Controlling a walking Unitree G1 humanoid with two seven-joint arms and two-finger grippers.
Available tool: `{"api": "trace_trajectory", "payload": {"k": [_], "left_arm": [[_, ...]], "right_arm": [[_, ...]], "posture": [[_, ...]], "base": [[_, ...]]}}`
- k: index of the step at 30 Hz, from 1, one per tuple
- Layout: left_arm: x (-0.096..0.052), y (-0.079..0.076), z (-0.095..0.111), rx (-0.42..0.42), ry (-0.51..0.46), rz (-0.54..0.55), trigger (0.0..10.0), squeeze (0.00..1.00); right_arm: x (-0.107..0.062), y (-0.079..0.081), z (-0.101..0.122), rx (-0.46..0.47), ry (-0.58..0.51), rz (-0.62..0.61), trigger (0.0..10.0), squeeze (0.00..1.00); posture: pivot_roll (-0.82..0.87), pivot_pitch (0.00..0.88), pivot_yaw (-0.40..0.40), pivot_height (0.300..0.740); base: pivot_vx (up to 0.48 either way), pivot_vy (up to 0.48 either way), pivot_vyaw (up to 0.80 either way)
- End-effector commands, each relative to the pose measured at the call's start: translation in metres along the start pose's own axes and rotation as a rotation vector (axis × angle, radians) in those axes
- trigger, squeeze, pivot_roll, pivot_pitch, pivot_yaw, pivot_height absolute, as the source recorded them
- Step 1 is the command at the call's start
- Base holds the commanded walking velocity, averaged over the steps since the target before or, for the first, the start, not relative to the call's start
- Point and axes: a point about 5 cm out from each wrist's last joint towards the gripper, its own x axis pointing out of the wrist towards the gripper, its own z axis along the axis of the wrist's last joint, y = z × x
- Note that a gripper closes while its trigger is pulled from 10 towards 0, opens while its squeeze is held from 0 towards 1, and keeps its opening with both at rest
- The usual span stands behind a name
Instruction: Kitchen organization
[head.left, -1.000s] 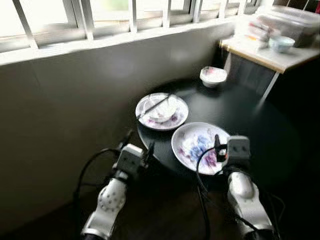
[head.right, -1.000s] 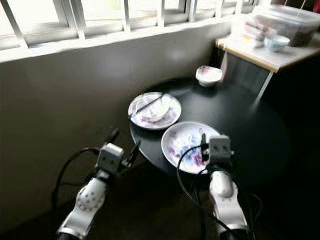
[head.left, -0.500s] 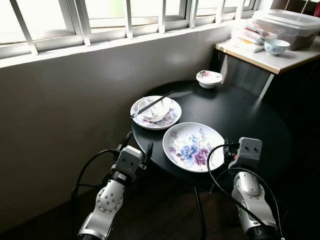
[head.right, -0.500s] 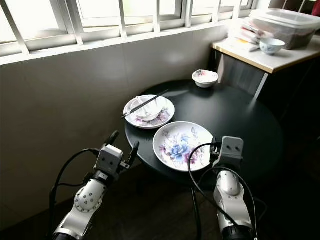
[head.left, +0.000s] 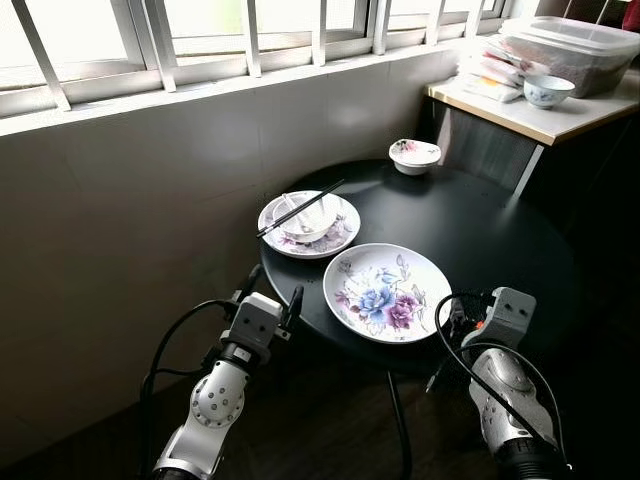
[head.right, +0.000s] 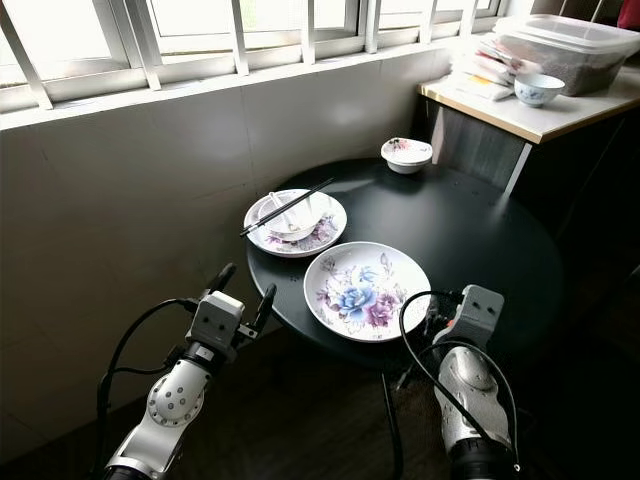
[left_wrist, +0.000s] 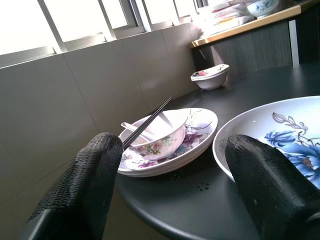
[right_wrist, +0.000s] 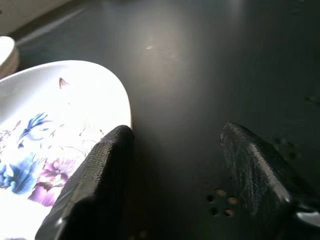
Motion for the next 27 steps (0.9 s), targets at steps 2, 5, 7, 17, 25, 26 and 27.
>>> {"api": "trace_trajectory", "payload": {"k": [2, 5, 7, 17, 25, 26, 27], "left_arm": [[0.001, 0.001, -0.001, 0.013, 0.004, 0.000, 10.0, 0.00], [0.000, 0.001, -0.002, 0.015, 0.007, 0.001, 10.0, 0.00], [0.000, 0.001, -0.002, 0.016, 0.008, 0.002, 10.0, 0.00], [-0.002, 0.000, -0.005, 0.019, 0.019, 0.000, 10.0, 0.00], [-0.002, -0.001, -0.006, 0.020, 0.022, -0.004, 10.0, 0.00], [-0.001, -0.001, -0.006, 0.021, 0.022, -0.003, 10.0, 0.00], [-0.001, 0.000, -0.006, 0.022, 0.022, -0.002, 10.0, 0.00]], "right_arm": [[0.001, 0.003, -0.002, 0.028, 0.015, 0.027, 10.0, 0.00], [0.002, 0.005, -0.002, 0.024, 0.010, 0.033, 10.0, 0.00], [0.002, 0.007, -0.004, 0.021, 0.007, 0.043, 10.0, 0.00], [0.001, 0.013, 0.006, -0.051, -0.107, 0.052, 10.0, 0.00], [0.003, 0.020, -0.011, 0.006, -0.010, 0.093, 10.0, 0.00], [0.004, 0.021, -0.013, 0.016, 0.003, 0.103, 10.0, 0.00], [0.005, 0.023, -0.015, 0.038, 0.022, 0.114, 10.0, 0.00]], "posture": [[0.04, 0.000, -0.022, 0.740], [0.04, 0.000, -0.022, 0.740], [0.05, 0.000, -0.024, 0.740], [0.05, 0.000, -0.021, 0.740], [0.05, 0.000, -0.021, 0.740], [0.05, 0.000, -0.021, 0.740], [0.05, 0.000, -0.021, 0.740]], "base": [[0.000, 0.000, 0.00], [0.000, 0.000, 0.00], [0.000, 0.000, 0.00], [0.000, 0.000, 0.00], [0.000, 0.000, 0.00], [0.000, 0.000, 0.00], [0.000, 0.000, 0.00]]}}
